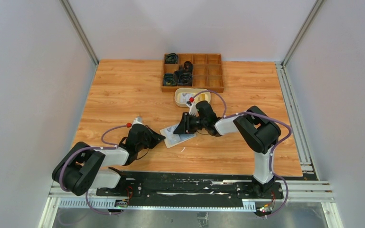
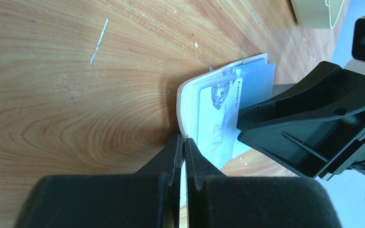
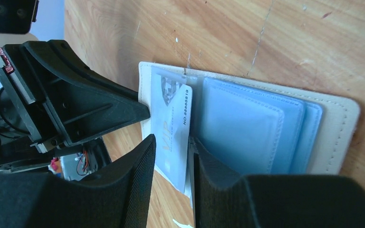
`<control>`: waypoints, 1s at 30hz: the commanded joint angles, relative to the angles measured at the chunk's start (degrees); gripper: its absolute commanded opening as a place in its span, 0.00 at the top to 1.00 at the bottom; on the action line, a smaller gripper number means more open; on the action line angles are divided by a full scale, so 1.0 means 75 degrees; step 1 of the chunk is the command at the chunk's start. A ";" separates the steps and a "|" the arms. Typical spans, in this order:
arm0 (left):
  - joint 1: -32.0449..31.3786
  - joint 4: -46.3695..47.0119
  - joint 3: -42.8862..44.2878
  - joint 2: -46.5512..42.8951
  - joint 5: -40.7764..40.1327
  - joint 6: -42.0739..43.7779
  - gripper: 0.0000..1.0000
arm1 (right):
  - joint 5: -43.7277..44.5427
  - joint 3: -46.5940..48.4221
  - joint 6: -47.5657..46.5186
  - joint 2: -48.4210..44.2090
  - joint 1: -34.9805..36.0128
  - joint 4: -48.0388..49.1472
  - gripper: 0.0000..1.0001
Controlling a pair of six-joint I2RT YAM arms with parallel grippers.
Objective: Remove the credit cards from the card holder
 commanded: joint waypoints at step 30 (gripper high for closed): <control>-0.0037 -0.0141 -0.0053 0.0283 -0.0178 0.0209 1.00 | -0.1198 -0.0783 0.0200 0.0009 -0.1494 0.0640 1.00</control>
